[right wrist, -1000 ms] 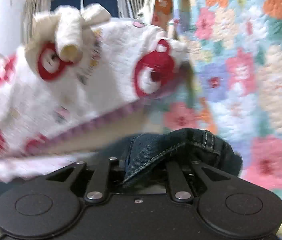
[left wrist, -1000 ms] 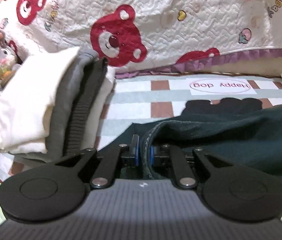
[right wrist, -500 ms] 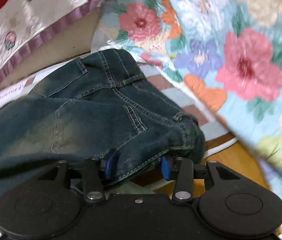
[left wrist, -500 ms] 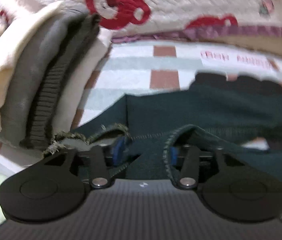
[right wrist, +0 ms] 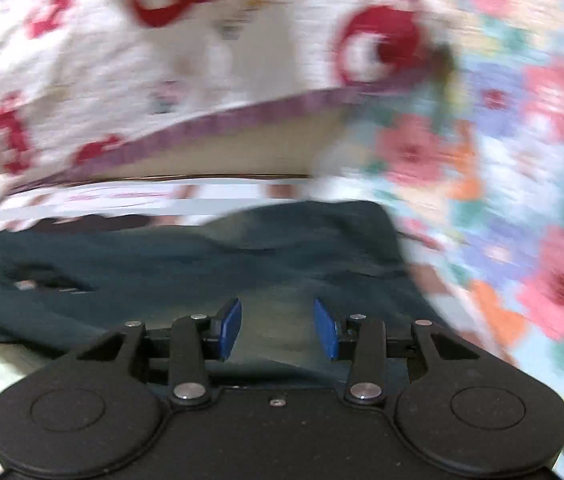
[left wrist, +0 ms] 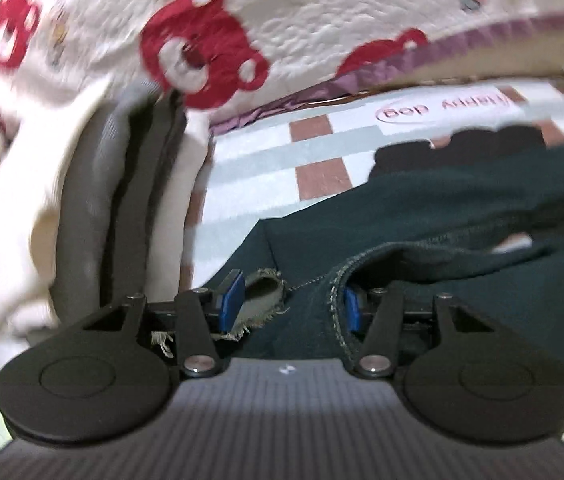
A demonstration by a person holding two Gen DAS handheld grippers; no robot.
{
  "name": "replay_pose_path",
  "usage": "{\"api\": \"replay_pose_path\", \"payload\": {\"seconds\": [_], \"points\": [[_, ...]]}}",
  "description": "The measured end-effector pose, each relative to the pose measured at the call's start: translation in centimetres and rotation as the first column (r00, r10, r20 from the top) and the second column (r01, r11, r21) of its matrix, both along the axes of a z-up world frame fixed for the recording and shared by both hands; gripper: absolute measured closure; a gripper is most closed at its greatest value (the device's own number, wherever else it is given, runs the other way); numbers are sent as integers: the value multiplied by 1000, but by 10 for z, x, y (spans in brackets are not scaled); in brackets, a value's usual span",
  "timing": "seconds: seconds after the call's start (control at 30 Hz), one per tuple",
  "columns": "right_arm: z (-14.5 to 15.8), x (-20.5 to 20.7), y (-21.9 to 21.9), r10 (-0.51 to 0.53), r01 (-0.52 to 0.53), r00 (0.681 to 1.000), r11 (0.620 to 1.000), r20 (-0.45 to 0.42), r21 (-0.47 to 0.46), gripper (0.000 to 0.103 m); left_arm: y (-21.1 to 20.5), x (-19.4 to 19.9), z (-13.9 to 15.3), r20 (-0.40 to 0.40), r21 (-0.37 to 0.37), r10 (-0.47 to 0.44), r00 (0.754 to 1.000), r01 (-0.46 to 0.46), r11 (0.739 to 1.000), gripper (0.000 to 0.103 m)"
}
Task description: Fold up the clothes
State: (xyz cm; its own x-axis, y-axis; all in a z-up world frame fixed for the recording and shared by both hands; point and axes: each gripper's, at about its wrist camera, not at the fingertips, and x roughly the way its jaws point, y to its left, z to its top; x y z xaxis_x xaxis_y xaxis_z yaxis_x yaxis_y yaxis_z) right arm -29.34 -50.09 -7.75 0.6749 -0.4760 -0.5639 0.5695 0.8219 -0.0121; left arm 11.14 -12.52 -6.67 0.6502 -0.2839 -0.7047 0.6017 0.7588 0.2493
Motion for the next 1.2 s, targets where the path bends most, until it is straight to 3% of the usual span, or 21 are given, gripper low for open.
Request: {"api": "replay_pose_path", "payload": {"seconds": [0.1,0.2,0.3,0.43,0.53,0.63,0.7,0.8,0.93,1.03,1.1,1.13,1.2], "points": [[-3,44,26,200,-200,980,980,-22,2,57,9,6,1,-62,-83,8,998,-13,996,54],[-7,91,58,370,-369,929,929,-14,23,56,25,4,-6,-103,-142,30,994,-45,989,50],[-12,134,80,477,-475,879,878,-7,60,55,46,-7,-14,-134,-200,49,990,-76,977,47],[-19,186,110,593,-590,803,805,-57,67,55,71,-26,-25,-125,-316,108,986,-143,938,44],[-19,219,137,676,-675,728,736,-112,50,55,73,-30,-35,-124,-324,138,983,-172,930,44],[-16,243,163,738,-741,661,670,-137,37,50,66,-33,-34,-89,-298,116,989,-138,945,58],[-15,258,176,770,-772,622,633,-142,54,46,64,-36,-34,-90,-298,84,992,-107,948,80],[-15,280,189,808,-807,568,584,-155,87,45,58,-45,-34,-61,-277,59,996,-73,958,94],[-33,316,194,802,-799,554,588,-222,128,36,53,-69,-21,50,-278,20,999,-5,961,98],[-50,336,187,800,-778,556,596,-226,200,38,57,-87,-7,122,-319,-17,992,55,946,97],[-40,322,187,799,-785,579,600,-160,156,80,55,-97,0,144,-315,-21,989,66,947,98],[-32,313,187,798,-788,590,603,-124,124,96,55,-102,6,153,-313,-5,988,53,948,98],[-12,295,189,795,-794,602,605,-73,49,96,58,-109,29,148,-353,18,989,36,935,98]]}}
